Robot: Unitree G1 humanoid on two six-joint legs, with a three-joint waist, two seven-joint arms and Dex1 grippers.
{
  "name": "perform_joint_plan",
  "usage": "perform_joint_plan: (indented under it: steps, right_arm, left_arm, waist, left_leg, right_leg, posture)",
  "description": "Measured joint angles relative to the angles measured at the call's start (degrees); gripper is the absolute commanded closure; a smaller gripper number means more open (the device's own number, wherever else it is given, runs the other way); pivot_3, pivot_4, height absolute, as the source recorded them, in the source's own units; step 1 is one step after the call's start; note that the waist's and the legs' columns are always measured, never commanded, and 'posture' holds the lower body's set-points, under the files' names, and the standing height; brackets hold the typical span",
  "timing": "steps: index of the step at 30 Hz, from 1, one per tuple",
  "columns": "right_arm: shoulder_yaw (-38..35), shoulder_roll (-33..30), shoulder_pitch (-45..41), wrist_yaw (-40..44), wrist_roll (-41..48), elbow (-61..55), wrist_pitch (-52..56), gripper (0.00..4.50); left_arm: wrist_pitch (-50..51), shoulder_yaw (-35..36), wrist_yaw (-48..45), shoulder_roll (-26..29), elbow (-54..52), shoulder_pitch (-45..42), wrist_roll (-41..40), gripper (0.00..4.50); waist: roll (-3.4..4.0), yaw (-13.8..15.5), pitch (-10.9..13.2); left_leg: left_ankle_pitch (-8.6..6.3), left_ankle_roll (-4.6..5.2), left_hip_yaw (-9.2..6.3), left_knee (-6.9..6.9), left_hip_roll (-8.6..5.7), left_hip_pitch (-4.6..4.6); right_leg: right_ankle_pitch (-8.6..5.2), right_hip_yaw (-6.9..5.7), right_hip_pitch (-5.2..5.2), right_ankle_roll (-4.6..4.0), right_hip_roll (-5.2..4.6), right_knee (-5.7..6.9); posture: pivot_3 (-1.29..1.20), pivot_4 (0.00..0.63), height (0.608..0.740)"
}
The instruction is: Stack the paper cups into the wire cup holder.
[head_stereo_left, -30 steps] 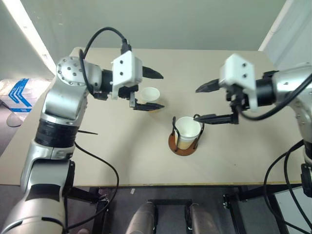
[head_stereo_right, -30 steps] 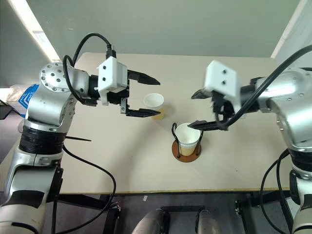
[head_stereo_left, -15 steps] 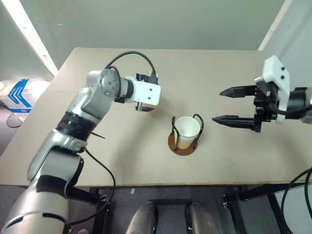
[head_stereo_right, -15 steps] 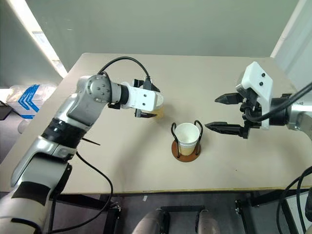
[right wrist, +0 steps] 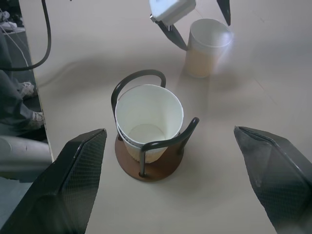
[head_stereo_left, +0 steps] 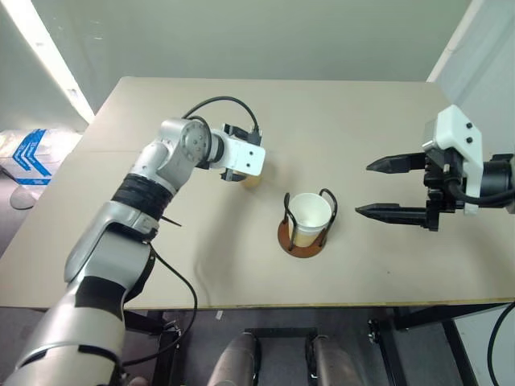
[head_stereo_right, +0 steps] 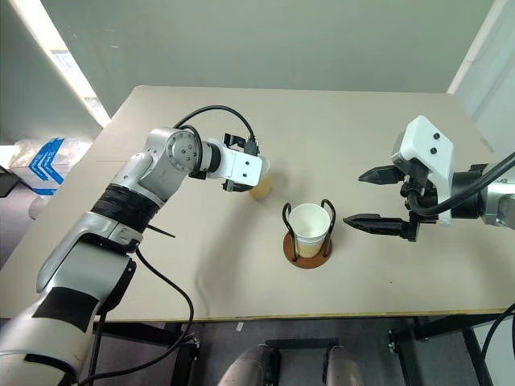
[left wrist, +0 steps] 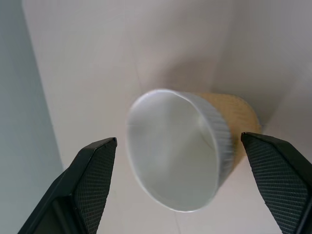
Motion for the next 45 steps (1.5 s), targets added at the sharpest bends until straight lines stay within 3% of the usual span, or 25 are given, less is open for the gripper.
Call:
perform_joint_plan:
  steps: [4, 6, 9, 17, 27, 32, 37, 45]
  right_arm:
    - [0.02, -0.24, 0.0, -0.73, 0.53, 0.07, -0.48, 0.09]
    - [0.08, -0.24, -0.01, -1.23, 0.86, 0.12, -0.71, 0.04]
    - [0.1, -0.24, -0.01, -1.81, 1.42, 0.12, -1.17, 0.04]
    - [0.09, -0.11, 0.0, -3.35, 2.53, 0.14, -2.75, 0.04]
    - [-0.01, -0.01, 0.27, -3.66, 3.58, 2.2, -7.59, 0.04]
    - [-1.67, -0.46, 5.19, -1.97, 4.38, 1.09, -10.43, 0.04]
    - [-7.86, -0.16, 8.88, -2.04, 9.34, -0.26, -10.25, 0.04]
    - [-18.07, 0.24, 15.56, -5.78, 22.62, -5.51, -7.26, 0.04]
  left_arm:
    - [-1.28, -0.08, 0.31, -1.5, 3.59, -0.37, 0.56, 0.0]
    - [-2.24, -0.62, 0.5, -2.25, 5.42, -0.76, 1.18, 0.39]
    - [-4.87, -1.33, 0.61, -3.31, 8.18, -1.08, 1.63, 1.35]
    - [-10.47, -2.05, 0.44, -5.04, 14.23, -1.73, 1.85, 4.41]
    - [-16.41, -0.87, -7.26, -1.69, 14.0, -3.2, -1.31, 4.48]
    - [-11.76, 4.2, -21.12, 0.39, 4.57, -3.06, -13.2, 4.48]
    - [1.77, 8.14, -34.2, 2.66, -10.09, -2.89, -28.27, 4.48]
    - [15.92, 0.14, -34.97, 12.61, -22.33, -5.93, -48.39, 4.48]
  waist:
    - [0.0, 0.08, 0.0]
    - [0.0, 0.16, 0.0]
    - [0.0, 0.27, 0.0]
    - [0.0, 0.28, 0.0]
    - [0.0, 0.22, -0.01]
    - [0.0, 0.61, -0.01]
    - [0.01, 0.58, -0.02]
    - [0.05, 0.32, -0.03]
  left_leg:
    - [0.0, 0.01, 0.0, 0.07, 0.0, -0.07]
    - [0.0, 0.01, 0.0, 0.09, 0.0, -0.08]
    - [-0.01, 0.04, 0.0, 0.15, -0.01, -0.1]
    - [-0.03, 0.07, 0.03, 0.33, 0.0, -0.12]
    - [-0.05, 0.11, 0.05, 0.41, 0.0, -0.14]
    - [-0.11, 0.24, 0.03, 0.47, 0.0, -0.31]
    - [-0.13, 0.26, 0.1, 0.5, 0.01, -0.28]
    - [-0.12, 0.24, 0.1, 0.47, 0.04, -0.18]
  right_leg:
    - [0.03, 0.0, -0.04, 0.05, 0.0, 0.0]
    - [0.04, 0.0, -0.04, 0.06, 0.0, 0.0]
    - [0.06, 0.0, -0.03, 0.1, 0.0, 0.01]
    - [0.1, 0.0, -0.03, 0.16, 0.0, 0.06]
    - [0.11, 0.01, -0.03, 0.19, 0.03, 0.07]
    - [0.11, 0.01, -0.02, 0.21, 0.03, 0.03]
    - [0.07, 0.02, 0.01, 0.25, 0.02, 0.03]
    - [0.0, 0.03, 0.1, 0.21, 0.01, 0.04]
  posture:
    - [0.0, 0.15, 0.74]
    - [0.0, 0.15, 0.74]
    - [0.0, 0.15, 0.74]
    - [0.0, 0.15, 0.74]
    - [0.0, 0.15, 0.74]
    - [0.0, 0.15, 0.74]
    - [0.0, 0.15, 0.74]
    - [0.0, 0.15, 0.74]
